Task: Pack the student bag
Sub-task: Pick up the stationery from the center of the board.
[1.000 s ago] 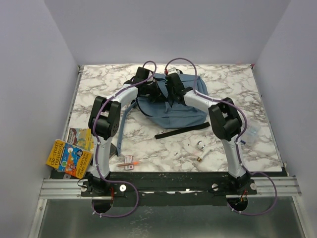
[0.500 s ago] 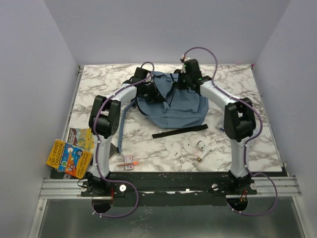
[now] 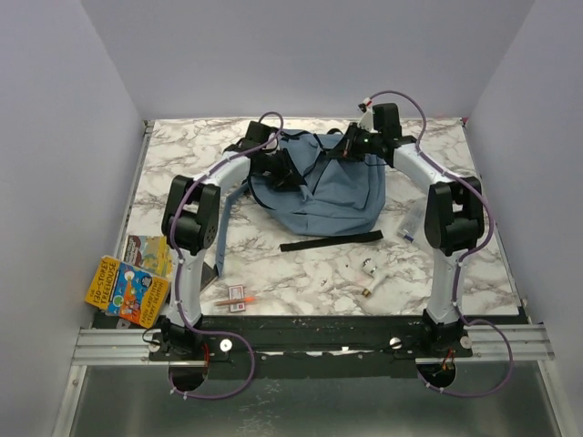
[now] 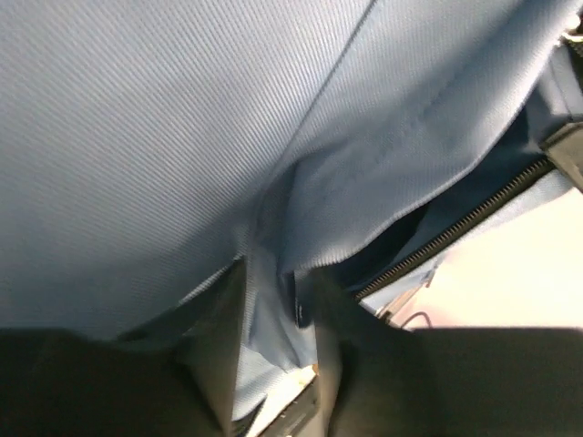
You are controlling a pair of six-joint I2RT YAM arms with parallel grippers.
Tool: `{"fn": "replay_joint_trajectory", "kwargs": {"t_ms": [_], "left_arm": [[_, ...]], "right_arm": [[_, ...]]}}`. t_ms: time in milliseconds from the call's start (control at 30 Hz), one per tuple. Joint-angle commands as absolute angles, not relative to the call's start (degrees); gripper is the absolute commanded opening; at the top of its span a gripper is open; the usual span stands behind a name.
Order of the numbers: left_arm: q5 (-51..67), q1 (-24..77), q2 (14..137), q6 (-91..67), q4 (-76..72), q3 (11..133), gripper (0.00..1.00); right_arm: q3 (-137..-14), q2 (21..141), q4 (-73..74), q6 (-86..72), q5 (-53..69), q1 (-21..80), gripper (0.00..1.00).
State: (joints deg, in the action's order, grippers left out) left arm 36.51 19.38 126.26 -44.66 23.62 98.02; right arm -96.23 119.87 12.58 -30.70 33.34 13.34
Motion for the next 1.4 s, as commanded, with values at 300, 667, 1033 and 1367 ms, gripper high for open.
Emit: {"fn": "replay_joint_trajectory", "kwargs": {"t_ms": [300,667,1033,1367], "left_arm": [[26.03,20.29,93.98,-34.19,31.99,76.02,0.96],[5.64,21.35,57.94,-62.49,45.71,42.43,0.85],[-1.63,13.98,44.11,-84.37,66.99,36.5,0.99],[4.01,9.94,47.47,-90.65,66.87,32.32,0.98]], "right_arm": [[-101.72,122.56,15.52,-27.6,32.71,14.14,0.01],[-99.56,121.95,14.65,-26.72,30.86,15.0,0.01],[-98.37,120.75,13.27,-26.59,30.87,16.78,0.01],[-97.66,119.86,13.0,-26.12,30.24,16.94,0.01]]}}
